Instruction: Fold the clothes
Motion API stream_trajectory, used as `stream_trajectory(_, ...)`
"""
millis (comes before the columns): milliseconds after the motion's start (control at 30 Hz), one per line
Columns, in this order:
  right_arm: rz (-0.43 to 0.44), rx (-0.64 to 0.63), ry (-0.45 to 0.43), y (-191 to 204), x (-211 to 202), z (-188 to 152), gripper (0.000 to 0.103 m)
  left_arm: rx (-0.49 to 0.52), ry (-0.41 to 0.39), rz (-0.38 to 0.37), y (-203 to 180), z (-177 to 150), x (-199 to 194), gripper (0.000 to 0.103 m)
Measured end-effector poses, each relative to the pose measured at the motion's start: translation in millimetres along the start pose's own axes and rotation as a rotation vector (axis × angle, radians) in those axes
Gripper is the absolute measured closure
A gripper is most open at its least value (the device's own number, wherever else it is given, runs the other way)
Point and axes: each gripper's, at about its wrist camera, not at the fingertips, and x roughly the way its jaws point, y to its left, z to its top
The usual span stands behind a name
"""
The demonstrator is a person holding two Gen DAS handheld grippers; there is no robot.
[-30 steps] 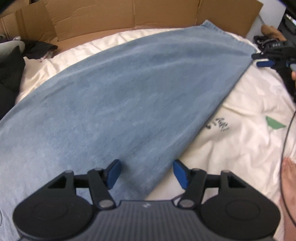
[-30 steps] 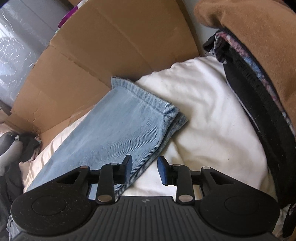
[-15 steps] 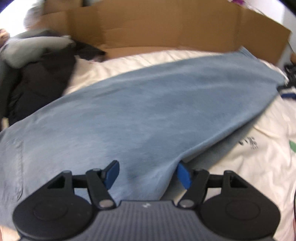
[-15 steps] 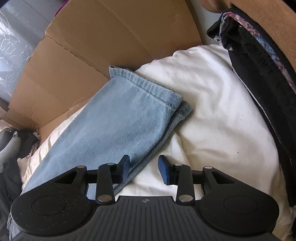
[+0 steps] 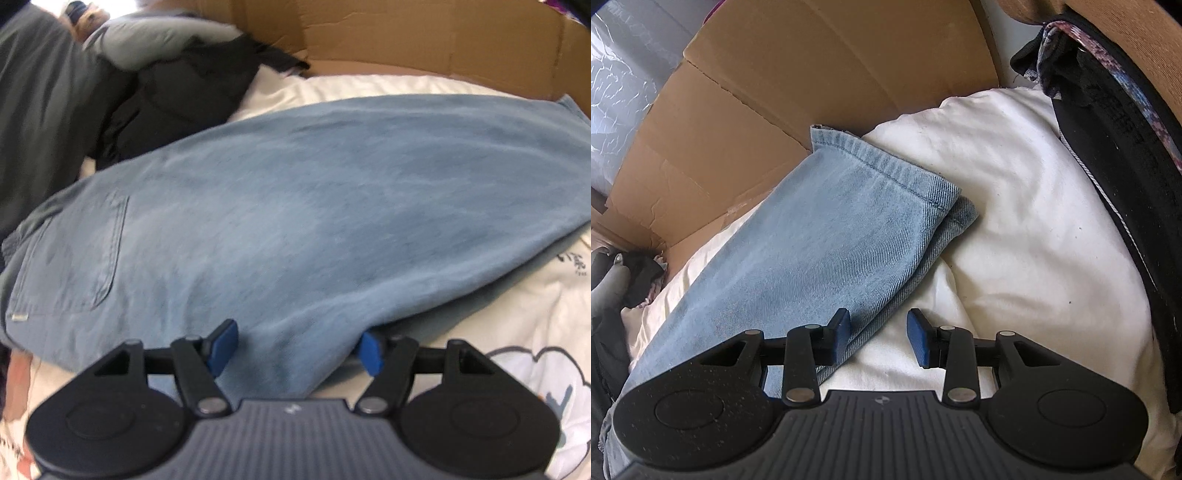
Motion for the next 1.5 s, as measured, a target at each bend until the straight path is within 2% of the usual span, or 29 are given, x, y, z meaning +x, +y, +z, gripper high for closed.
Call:
stream_trajectory(67, -0.001, -0.004, 0.0, 0, 0, 0, 0.062, 0.004, -0.006, 0.015, 3, -3, -3, 0.032)
stream_trajectory(167, -0.001, -0.009, -0.001, 1, 0, -1, 0.062, 0.005, -0.008, 0.051, 6, -9, -6, 0.022)
stream_trajectory(367, -0.003, -0.024, -0.001, 0, 1, -3, 0.062, -0.024, 0.032, 0.104, 16, -24, -2, 0.022)
stream_trajectory(467, -0.002, -0.03, 0.0, 0, 1, -3, 0.062, -0.059, 0.01, 0.101, 22, -32, -3, 0.021)
stream_trajectory(600, 0.002, -0.03, 0.005, -1, 1, -4, 0.062, -0.15, 0.05, 0.116, 35, -43, -1, 0.022)
stream_trajectory(700, 0.008, -0.038, 0.009, -2, 1, -5, 0.062, -0.219, 0.074, 0.1, 47, -58, -1, 0.023)
stream_trajectory(800, 0.014, -0.029, 0.008, -3, 1, -5, 0.062, -0.24, 0.049, 0.065, 51, -62, -3, 0.023)
stream_trajectory(967, 0.012, -0.035, 0.011, -3, 1, -6, 0.062, -0.27, 0.011, 0.018, 50, -58, -5, 0.023)
stream_trajectory(1133, 0.011, -0.03, 0.01, -3, 0, -6, 0.062, -0.317, 0.051, 0.002, 52, -54, 11, 0.022)
stream_trajectory(1333, 0.013, -0.037, 0.014, -3, 0, -6, 0.062, -0.379, -0.025, -0.011, 67, -45, -9, 0.025)
stream_trajectory(1500, 0.016, -0.038, 0.015, -5, 0, -6, 0.062, -0.435, -0.025, -0.018, 77, -38, -7, 0.025)
